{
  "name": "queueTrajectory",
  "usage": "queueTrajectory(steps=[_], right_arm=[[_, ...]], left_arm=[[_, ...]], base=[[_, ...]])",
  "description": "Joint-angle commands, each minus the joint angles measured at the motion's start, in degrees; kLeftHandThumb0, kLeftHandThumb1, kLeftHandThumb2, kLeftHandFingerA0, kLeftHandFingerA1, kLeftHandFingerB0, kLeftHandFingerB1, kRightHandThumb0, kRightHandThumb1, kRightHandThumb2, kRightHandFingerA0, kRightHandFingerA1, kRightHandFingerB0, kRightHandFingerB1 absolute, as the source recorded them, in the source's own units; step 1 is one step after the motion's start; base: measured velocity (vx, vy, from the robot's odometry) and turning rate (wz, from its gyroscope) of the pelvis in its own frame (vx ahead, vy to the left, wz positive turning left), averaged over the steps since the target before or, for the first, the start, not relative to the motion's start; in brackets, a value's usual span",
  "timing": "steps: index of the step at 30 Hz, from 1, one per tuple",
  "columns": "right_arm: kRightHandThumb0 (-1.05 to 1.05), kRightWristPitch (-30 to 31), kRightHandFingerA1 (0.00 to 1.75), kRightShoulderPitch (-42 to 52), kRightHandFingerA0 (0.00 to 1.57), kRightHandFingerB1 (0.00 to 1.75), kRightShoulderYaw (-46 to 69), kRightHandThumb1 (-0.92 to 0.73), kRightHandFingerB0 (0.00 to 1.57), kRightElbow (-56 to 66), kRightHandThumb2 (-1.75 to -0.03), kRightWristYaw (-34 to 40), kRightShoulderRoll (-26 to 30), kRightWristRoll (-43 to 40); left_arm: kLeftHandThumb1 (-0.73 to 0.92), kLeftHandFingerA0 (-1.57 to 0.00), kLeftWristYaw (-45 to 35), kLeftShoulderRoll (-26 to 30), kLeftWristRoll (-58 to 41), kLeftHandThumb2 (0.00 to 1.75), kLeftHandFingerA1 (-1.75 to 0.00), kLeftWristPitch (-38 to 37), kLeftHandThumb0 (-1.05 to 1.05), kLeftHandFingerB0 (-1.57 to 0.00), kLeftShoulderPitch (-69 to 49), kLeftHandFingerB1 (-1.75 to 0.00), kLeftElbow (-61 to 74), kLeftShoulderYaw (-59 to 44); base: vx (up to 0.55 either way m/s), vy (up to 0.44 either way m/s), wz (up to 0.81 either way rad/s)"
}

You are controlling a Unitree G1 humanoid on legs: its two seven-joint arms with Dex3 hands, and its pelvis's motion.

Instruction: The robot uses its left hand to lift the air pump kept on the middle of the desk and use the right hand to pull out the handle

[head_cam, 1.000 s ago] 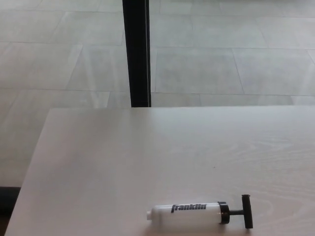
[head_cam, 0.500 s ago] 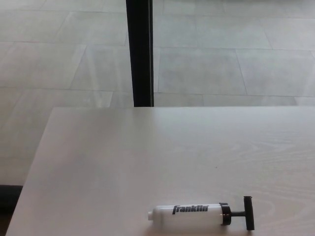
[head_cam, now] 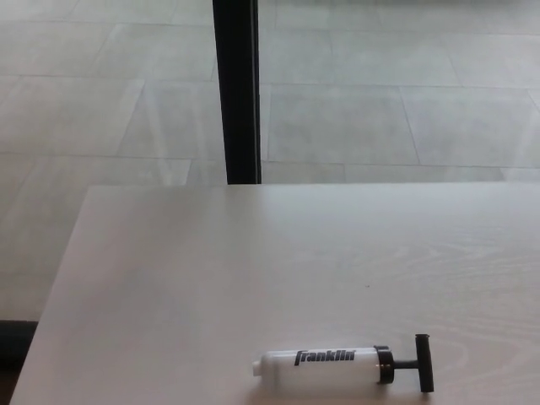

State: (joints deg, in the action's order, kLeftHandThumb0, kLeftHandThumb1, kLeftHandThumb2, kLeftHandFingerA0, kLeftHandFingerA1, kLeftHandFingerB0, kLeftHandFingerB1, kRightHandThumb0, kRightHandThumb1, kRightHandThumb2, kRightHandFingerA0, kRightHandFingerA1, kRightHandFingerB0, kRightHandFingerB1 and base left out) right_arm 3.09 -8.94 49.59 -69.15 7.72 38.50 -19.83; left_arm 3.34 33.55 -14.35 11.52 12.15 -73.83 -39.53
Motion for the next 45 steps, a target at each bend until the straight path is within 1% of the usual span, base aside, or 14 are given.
queueTrajectory(steps=[1,2,4,6,9,10,17,29,30,33,34,43,44,45], right_arm=[[-0.68,0.2,0.53,-7.4,0.35,0.24,0.6,-0.78,0.09,5.3,-0.65,-1.3,7.1,-3.6],[-0.67,0.9,0.43,-9.3,0.31,0.22,0.0,-0.76,0.09,6.4,-0.64,-1.7,8.2,-3.4],[-0.36,-0.8,0.50,-11.3,0.01,0.49,-0.4,-0.51,0.00,8.4,-1.06,-4.4,8.2,-4.0],[-0.73,-0.3,0.41,-13.8,0.34,0.28,-4.7,-0.71,0.14,15.8,-0.67,-4.0,7.6,-1.3],[-0.70,1.5,0.42,-14.7,0.41,0.27,-9.1,-0.78,0.17,23.5,-0.64,-3.3,6.8,1.0],[-0.75,0.6,0.52,-13.9,0.21,0.35,-11.9,-0.65,0.06,30.2,-0.97,-6.9,4.8,0.9],[-0.73,0.4,0.47,-11.9,0.27,0.39,-24.5,-0.66,0.15,41.6,-0.92,-6.2,-0.4,8.0],[-0.64,4.6,0.56,-11.0,0.29,0.43,-30.6,-0.66,0.12,49.9,-0.94,-11.9,-3.5,4.6],[-0.61,5.1,0.53,-11.2,0.39,0.33,-31.3,-0.81,0.23,50.6,-0.64,-11.5,-4.2,4.6],[-0.54,6.1,0.55,-11.3,0.39,0.34,-32.5,-0.81,0.29,51.8,-0.64,-11.0,-4.7,4.7],[-0.59,5.8,0.56,-12.0,0.40,0.35,-32.8,-0.81,0.30,50.8,-0.64,-11.0,-4.7,5.1],[-0.68,5.8,0.64,-14.3,0.42,0.39,-33.0,-0.80,0.35,49.0,-0.64,-10.3,-5.3,4.2],[-0.68,5.9,0.64,-14.5,0.42,0.39,-33.0,-0.80,0.34,48.9,-0.64,-10.2,-5.3,4.3],[-0.68,5.9,0.66,-14.5,0.42,0.52,-33.1,-0.63,0.32,48.8,-1.00,-10.1,-5.3,4.5]], left_arm=[[0.71,-0.26,3.0,2.1,-5.8,0.61,-0.70,-4.9,-0.55,-0.42,9.7,-0.61,2.8,-4.1],[0.70,-0.47,5.5,2.5,-3.2,0.61,-0.96,-5.3,-0.52,-0.58,12.3,-0.81,2.9,-2.0],[0.68,-0.51,6.1,3.0,-1.4,0.62,-1.14,-4.5,-0.63,-0.27,15.0,-0.68,3.5,0.1],[0.74,-0.20,4.6,1.9,-1.0,0.65,-1.32,-5.7,-0.96,-0.23,20.8,-1.22,5.6,2.2],[0.75,-0.27,5.6,0.8,0.8,0.66,-1.53,-3.1,-1.01,-0.24,25.2,-1.30,9.5,6.2],[0.76,-0.29,5.4,-1.8,3.0,0.66,-1.39,-2.8,-0.90,-0.29,24.7,-1.10,18.7,10.2],[0.67,-0.42,6.8,-8.6,9.6,0.60,-0.63,8.9,-0.59,-0.40,17.7,-0.52,55.6,25.2],[0.68,-0.47,1.4,-14.9,16.4,0.60,-0.66,12.2,-0.66,-0.43,17.5,-0.49,68.2,45.3],[0.66,-0.48,1.0,-15.8,17.6,0.60,-0.69,15.0,-0.68,-0.46,17.9,-0.52,69.1,48.7],[0.66,-0.50,-1.0,-16.5,17.8,0.60,-0.72,16.2,-0.63,-0.44,16.9,-0.53,70.8,53.5],[0.51,-0.48,-2.0,-16.4,18.8,0.89,-0.70,16.2,-0.64,-0.38,16.7,-0.59,70.9,55.9],[0.62,-0.51,-4.3,-17.0,26.2,0.59,-0.67,16.6,-0.64,-0.42,18.2,-0.51,70.5,70.6],[0.50,-0.47,-4.7,-16.8,26.4,0.88,-0.69,16.3,-0.65,-0.38,18.0,-0.59,71.0,71.9],[0.50,-0.47,-5.1,-16.9,26.5,0.88,-0.70,15.9,-0.64,-0.37,17.6,-0.59,71.5,72.8]], base=[[0.00,0.000,0.00],[0.00,0.000,0.00],[0.00,0.000,0.00],[0.00,0.000,0.00],[0.00,0.000,0.00],[0.00,0.000,0.00],[0.00,0.000,0.00],[0.00,0.000,0.00],[0.00,0.000,0.00],[0.00,0.000,0.00],[0.00,0.000,0.00],[0.00,0.000,0.00],[0.00,0.000,0.00],[0.00,0.000,0.00]])
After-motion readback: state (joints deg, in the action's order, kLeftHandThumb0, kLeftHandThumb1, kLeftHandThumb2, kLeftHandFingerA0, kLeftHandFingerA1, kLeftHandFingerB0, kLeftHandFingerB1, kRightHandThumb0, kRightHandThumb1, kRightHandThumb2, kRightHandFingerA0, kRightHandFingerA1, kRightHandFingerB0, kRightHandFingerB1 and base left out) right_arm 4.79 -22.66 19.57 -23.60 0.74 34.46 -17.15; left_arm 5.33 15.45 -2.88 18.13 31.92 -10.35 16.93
